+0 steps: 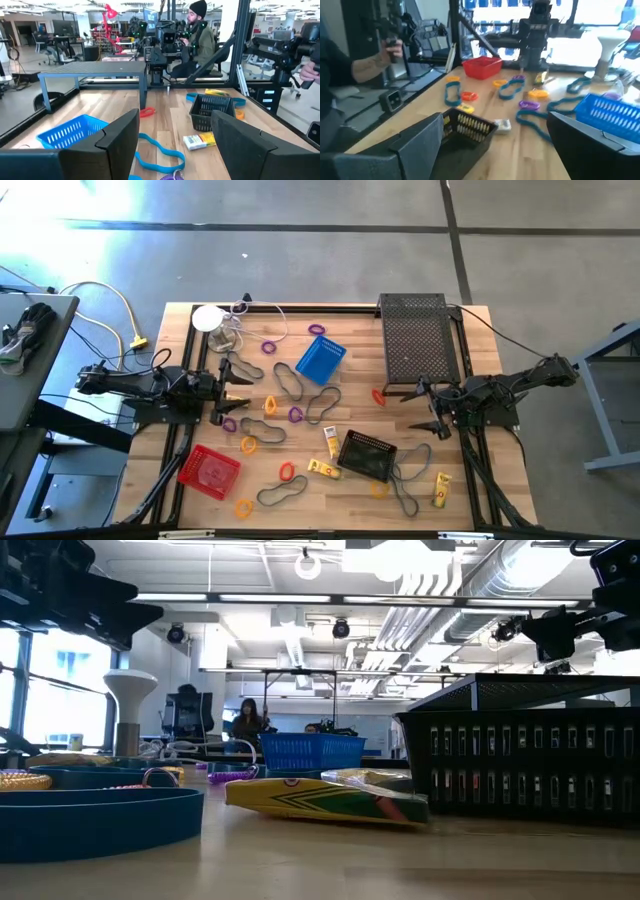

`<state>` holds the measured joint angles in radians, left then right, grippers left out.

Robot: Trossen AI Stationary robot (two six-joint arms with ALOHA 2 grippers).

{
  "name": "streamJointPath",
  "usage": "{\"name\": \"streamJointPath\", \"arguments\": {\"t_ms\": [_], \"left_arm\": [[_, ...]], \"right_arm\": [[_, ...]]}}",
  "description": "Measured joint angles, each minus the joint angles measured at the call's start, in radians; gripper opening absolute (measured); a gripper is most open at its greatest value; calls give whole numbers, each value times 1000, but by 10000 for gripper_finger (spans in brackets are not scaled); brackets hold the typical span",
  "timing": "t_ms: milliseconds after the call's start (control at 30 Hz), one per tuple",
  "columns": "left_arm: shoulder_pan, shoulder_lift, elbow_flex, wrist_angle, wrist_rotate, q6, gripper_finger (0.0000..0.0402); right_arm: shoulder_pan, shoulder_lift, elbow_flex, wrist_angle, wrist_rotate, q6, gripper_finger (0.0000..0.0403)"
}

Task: Pick & Place Office Desk Supplies
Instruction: Put the top orange wrist coil keychain into the black bin

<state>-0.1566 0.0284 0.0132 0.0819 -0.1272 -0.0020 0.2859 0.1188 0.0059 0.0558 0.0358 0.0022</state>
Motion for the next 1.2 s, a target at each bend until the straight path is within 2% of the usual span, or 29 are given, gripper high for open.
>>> {"name": "streamJointPath", "arguments": {"t_ms": [133, 267, 333, 433, 533, 700, 867, 933, 1067, 1200], "left_arm": [[0, 0, 0, 5, 0, -82, 238], [-10, 0, 0, -33, 30, -127, 238], [-23, 1, 0, -49, 45, -113, 238], [-35, 0, 0, -6, 44, -109, 238], [-46, 0, 0, 3, 44, -101, 238], [-51, 0, 0, 4, 44, -100, 238], [-51, 0, 0, 7, 44, -101, 238], [-51, 0, 0, 6, 44, -101, 238], [-50, 0, 0, 3, 43, -101, 238], [-50, 0, 0, 2, 44, -101, 238]], "right_arm": [[0, 0, 0, 16, 15, -72, 344], [0, 0, 2, 113, 22, 49, 344], [0, 1, 20, 108, 44, 65, 344], [5, 18, 109, 86, 44, 82, 344], [19, 82, 234, -62, 87, 76, 344], [45, 329, 470, -302, 223, 86, 344], [60, 610, 691, -528, 299, 222, 344], [67, 704, 775, -647, 282, 314, 344], [108, 862, 946, -892, 180, 551, 344], [240, 948, 1003, -1018, 227, 848, 344]]}}
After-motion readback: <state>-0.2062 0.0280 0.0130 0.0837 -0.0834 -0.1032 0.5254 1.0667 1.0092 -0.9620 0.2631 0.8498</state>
